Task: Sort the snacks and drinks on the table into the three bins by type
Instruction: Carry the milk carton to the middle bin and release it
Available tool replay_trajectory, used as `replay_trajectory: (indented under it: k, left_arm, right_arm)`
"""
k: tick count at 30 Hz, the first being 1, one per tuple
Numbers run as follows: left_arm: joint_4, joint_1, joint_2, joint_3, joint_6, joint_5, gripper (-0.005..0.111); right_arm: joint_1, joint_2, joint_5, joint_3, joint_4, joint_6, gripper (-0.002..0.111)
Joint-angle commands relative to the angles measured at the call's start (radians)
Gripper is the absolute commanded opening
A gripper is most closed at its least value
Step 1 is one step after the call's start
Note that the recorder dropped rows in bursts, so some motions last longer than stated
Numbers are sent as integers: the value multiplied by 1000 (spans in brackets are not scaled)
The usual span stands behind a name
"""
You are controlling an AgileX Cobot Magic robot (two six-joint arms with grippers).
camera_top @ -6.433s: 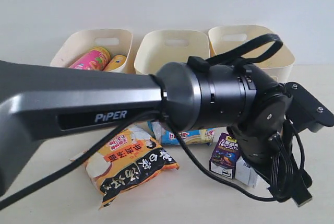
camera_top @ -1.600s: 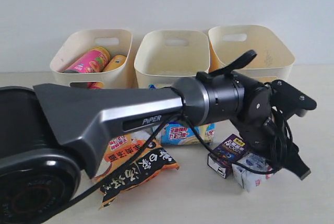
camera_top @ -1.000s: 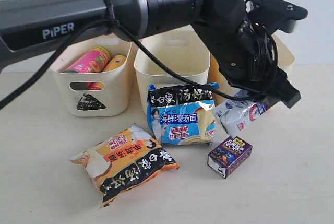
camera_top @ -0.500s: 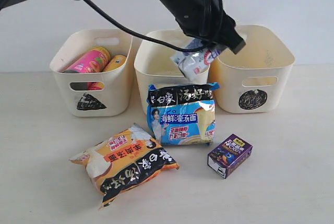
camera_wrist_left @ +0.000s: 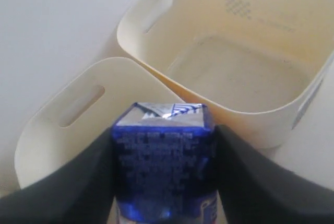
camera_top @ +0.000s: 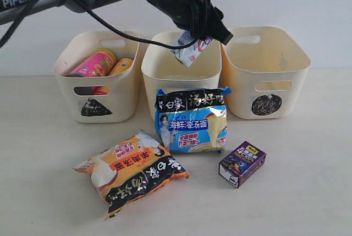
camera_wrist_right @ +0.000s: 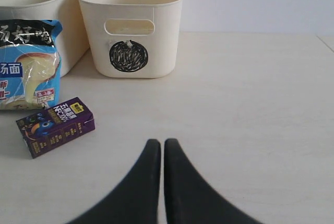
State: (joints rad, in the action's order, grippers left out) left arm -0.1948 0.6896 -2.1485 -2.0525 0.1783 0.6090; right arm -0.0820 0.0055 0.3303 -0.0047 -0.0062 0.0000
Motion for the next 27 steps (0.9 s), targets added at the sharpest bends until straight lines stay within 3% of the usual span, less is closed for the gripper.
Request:
replay_trajectory:
  k: [1,11,19,21,27]
  left_arm:
    - [-13,-22,-25,-7,-9,-74,4]
    - [-15,-57,-98,-7,-9,-87,7]
    - [-4,-57,-106,-7,-19,-78,69]
    - [-4,-57,-106,-7,-40,-78,74]
    - [-4,-55,-88,-7,-40,-35,74]
  right_arm:
    - [2,-5,-8,5,-1,0,0]
    - [2,-5,-8,5,-1,0,0]
    - [2,-5,-8,5,-1,0,0]
    - [2,-5,-8,5,-1,0,0]
    - [2,-5,-8,5,-1,0,0]
